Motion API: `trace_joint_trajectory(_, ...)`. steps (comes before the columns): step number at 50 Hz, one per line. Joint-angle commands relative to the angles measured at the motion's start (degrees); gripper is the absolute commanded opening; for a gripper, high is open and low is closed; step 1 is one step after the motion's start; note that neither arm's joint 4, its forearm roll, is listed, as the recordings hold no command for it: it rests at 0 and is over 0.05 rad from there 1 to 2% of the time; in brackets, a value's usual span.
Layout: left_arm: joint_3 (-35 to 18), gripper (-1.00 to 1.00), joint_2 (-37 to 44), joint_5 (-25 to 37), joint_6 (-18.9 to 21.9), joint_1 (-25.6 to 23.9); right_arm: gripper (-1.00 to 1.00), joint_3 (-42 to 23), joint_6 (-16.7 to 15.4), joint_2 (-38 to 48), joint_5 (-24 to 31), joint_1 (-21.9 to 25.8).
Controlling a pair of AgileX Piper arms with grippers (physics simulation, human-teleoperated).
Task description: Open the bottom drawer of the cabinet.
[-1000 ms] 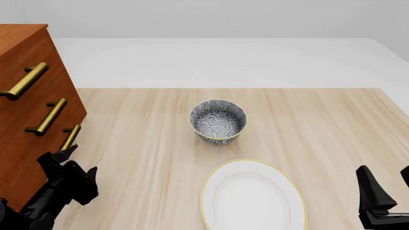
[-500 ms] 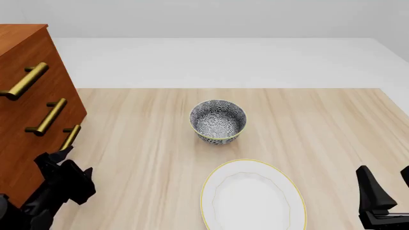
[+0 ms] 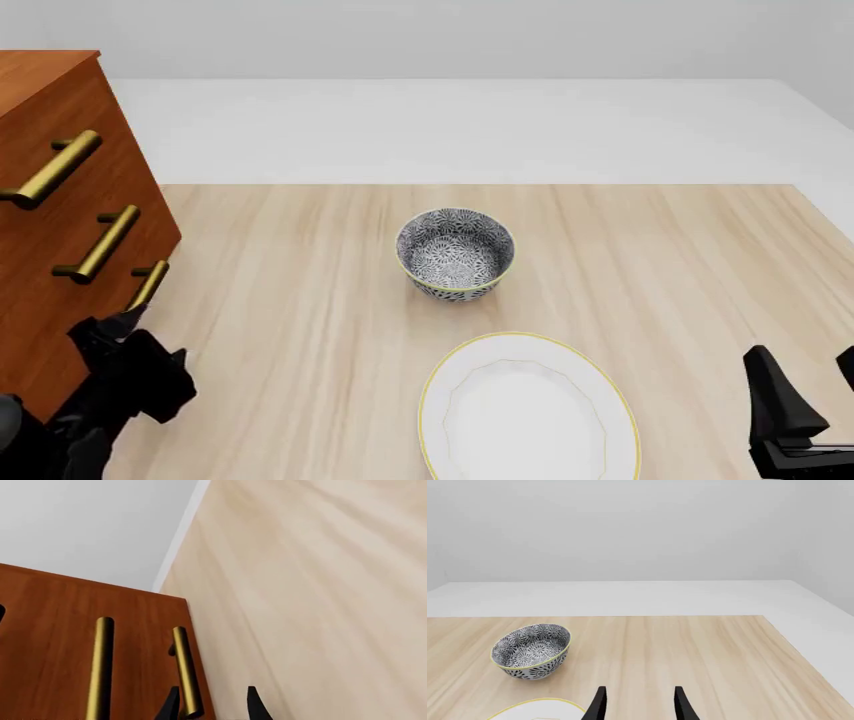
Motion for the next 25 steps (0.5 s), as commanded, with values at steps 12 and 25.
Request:
trace_joint_trajectory(12, -1.4, 1.0, 1.8, 0.0, 1.1, 2.5, 1.0, 0.0, 0.0, 0.0, 0.0, 0.0)
trace_joint_trajectory(25, -2.3, 1.0, 2.5, 0.0, 1.9, 4.1, 1.0, 0.0, 0.0, 0.0, 0.0, 0.0)
